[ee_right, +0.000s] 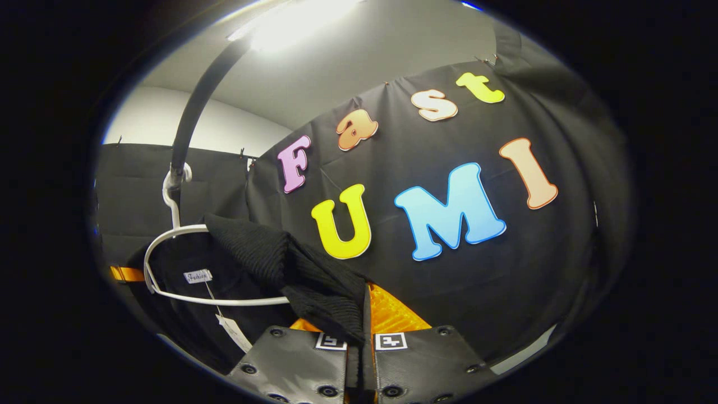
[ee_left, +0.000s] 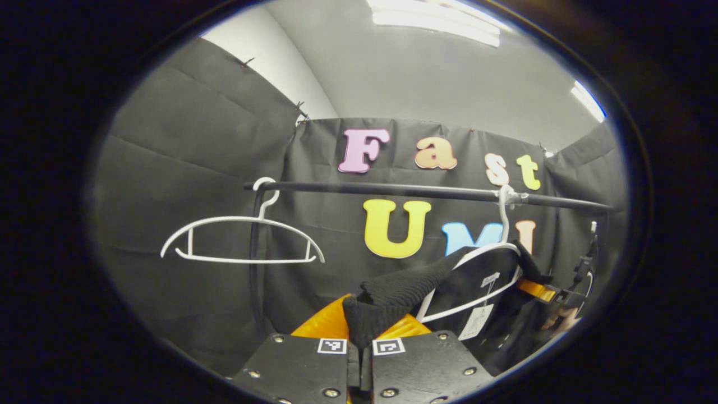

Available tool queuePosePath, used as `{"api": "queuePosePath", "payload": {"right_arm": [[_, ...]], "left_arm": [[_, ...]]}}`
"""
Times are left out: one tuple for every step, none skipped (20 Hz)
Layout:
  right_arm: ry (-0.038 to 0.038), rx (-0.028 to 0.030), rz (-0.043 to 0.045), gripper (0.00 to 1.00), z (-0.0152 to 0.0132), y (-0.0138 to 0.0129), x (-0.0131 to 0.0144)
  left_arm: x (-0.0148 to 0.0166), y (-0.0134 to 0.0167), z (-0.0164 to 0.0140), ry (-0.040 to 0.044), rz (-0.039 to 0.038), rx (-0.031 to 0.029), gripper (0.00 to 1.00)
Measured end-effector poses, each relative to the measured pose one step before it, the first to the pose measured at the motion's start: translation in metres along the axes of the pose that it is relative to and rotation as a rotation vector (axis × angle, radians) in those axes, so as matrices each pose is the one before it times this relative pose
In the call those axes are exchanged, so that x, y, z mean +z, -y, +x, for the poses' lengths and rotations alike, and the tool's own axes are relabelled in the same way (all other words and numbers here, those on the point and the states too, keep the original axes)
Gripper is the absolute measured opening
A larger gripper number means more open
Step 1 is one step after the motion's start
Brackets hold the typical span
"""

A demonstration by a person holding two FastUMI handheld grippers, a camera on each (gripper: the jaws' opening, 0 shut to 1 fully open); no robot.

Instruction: Grasp the clothes on the hanger with both hands and then place them into the laundry hamper below.

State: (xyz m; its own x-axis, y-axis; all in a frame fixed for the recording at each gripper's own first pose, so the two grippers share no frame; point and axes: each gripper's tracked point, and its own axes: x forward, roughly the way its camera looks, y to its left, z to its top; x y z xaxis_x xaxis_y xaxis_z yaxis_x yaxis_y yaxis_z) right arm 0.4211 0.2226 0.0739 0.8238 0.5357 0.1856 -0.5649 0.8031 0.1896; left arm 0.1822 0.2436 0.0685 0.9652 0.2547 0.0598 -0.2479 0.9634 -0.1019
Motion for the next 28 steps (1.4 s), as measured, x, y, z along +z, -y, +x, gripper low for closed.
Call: {"api": "queuePosePath", "payload": {"right_arm": [[-0.01227,0.00251,-0.00128,0.07,0.00196,-0.00021,-0.00391],[-0.01913,-0.00076,0.00405,0.07,0.00106,-0.00255,0.00028],[0.00472,0.00173,0.00657,0.07,-0.00344,-0.00236,0.00644],[0.02297,-0.00410,0.00530,0.07,-0.00241,0.00101,0.01121],[0.01603,0.01056,0.01452,0.07,-0.00369,-0.00061,0.01009],[0.00680,0.01496,0.02056,0.07,-0.00037,-0.00182,0.00540],[-0.00321,0.01353,0.01822,0.07,-0.00099,0.00054,0.00086],[0.00467,0.00518,0.00339,0.07,-0.00083,0.00203,0.00145],[0.00851,0.00728,-0.00046,0.07,-0.00035,-0.00004,0.00312],[0.01518,0.00576,-0.00453,0.07,0.00042,-0.00071,0.00417],[0.01974,0.00435,-0.01016,0.07,-0.00084,-0.00056,0.00550],[0.01585,0.00611,-0.00572,0.07,0.00179,-0.00030,0.00468],[0.01331,0.00465,0.00218,0.07,0.00270,0.00013,0.00331],[0.01329,0.00020,0.00859,0.07,0.00355,0.00191,0.00211],[0.00698,-0.01244,0.00104,0.07,0.00328,0.00588,0.00012],[-0.00023,-0.01933,-0.00336,0.07,0.00388,0.00723,-0.00239],[-0.00780,-0.01425,0.00094,0.07,0.00309,0.00576,-0.00420],[-0.01041,-0.00891,0.00581,0.07,0.00494,0.00338,-0.00554],[-0.00478,-0.00669,0.00211,0.07,0.00382,0.00200,-0.00312],[-0.00107,-0.00442,-0.00355,0.07,0.00302,0.00156,-0.00257],[-0.00139,-0.00323,-0.01266,0.07,0.00303,0.00192,-0.00339],[-0.00781,-0.00745,-0.01213,0.07,0.00340,0.00380,-0.00478],[-0.01227,-0.00556,-0.00367,0.07,0.00381,0.00313,-0.00523],[-0.00746,-0.00145,0.00343,0.07,0.00422,0.00182,-0.00437],[-0.00791,0.00277,0.00933,0.07,0.00361,0.00103,-0.00454],[-0.01662,0.00538,0.00526,0.07,0.00194,0.00011,-0.00531],[-0.01350,0.00546,-0.00533,0.07,0.00229,-0.00004,-0.00664],[-0.01175,-0.00110,-0.02267,0.07,0.00232,0.00218,-0.00808]], "left_arm": [[-0.00106,-0.00290,0.00165,0.00153,-0.00567,0.00389,0.01],[0.00308,-0.00203,-0.00157,0.00118,0.00486,0.02430,0.02],[0.01019,0.00153,-0.00343,0.03120,0.03073,0.02485,0.03],[0.01150,-0.00002,-0.00216,0.03050,0.04054,0.01132,0.04],[0.00878,0.00278,0.00137,0.01117,0.02773,0.00230,0.02],[0.00487,0.00195,0.00167,-0.00437,0.02686,-0.00559,0.03],[0.00668,0.00172,0.00518,0.00380,0.01966,-0.01657,0.03],[0.00781,0.00092,0.00559,0.01181,0.00550,-0.01941,0.03],[0.00565,0.00000,0.00389,0.01042,-0.00045,-0.01528,0.03],[0.00620,-0.00088,0.00328,0.01150,0.00141,-0.00769,0.03],[0.00343,-0.00281,0.00353,0.00714,0.00455,-0.00306,0.03],[0.00159,-0.00395,0.00535,-0.00007,0.00298,0.00509,0.03],[0.00001,0.00011,0.00769,0.00019,-0.00496,-0.00138,0.03],[-0.00130,0.00399,0.00688,-0.00042,-0.01028,-0.01017,0.03],[-0.00488,0.00460,0.00732,-0.00649,-0.00992,-0.01427,0.03],[-0.00692,0.00506,0.00790,-0.01163,-0.00958,-0.01949,0.03],[-0.00902,0.00628,0.00816,-0.00992,-0.01566,-0.01817,0.03],[-0.00879,0.00598,0.00830,-0.00887,-0.02645,-0.02021,0.03],[-0.00352,0.00115,0.00303,-0.00362,-0.03547,-0.02017,0.03],[-0.00167,0.00003,0.00136,0.00754,-0.03731,-0.01506,0.04],[-0.00325,-0.00640,0.00121,0.01484,-0.03322,-0.01159,0.04],[-0.00195,-0.00404,0.00253,0.01163,-0.03251,-0.01200,0.03],[-0.00303,-0.00121,-0.00275,-0.00298,-0.03607,-0.01633,0.03],[-0.00546,-0.00245,-0.00319,-0.01764,-0.01181,-0.01154,0.03],[-0.00554,-0.00198,-0.00390,-0.02509,0.01564,-0.01307,0.03],[-0.00418,-0.00232,-0.00461,-0.02123,0.02079,-0.00904,0.03],[-0.00553,-0.00096,-0.00328,-0.02220,0.00669,-0.01100,0.03],[-0.00593,-0.00310,-0.00693,-0.02731,0.01685,0.00023,0.03]]}}
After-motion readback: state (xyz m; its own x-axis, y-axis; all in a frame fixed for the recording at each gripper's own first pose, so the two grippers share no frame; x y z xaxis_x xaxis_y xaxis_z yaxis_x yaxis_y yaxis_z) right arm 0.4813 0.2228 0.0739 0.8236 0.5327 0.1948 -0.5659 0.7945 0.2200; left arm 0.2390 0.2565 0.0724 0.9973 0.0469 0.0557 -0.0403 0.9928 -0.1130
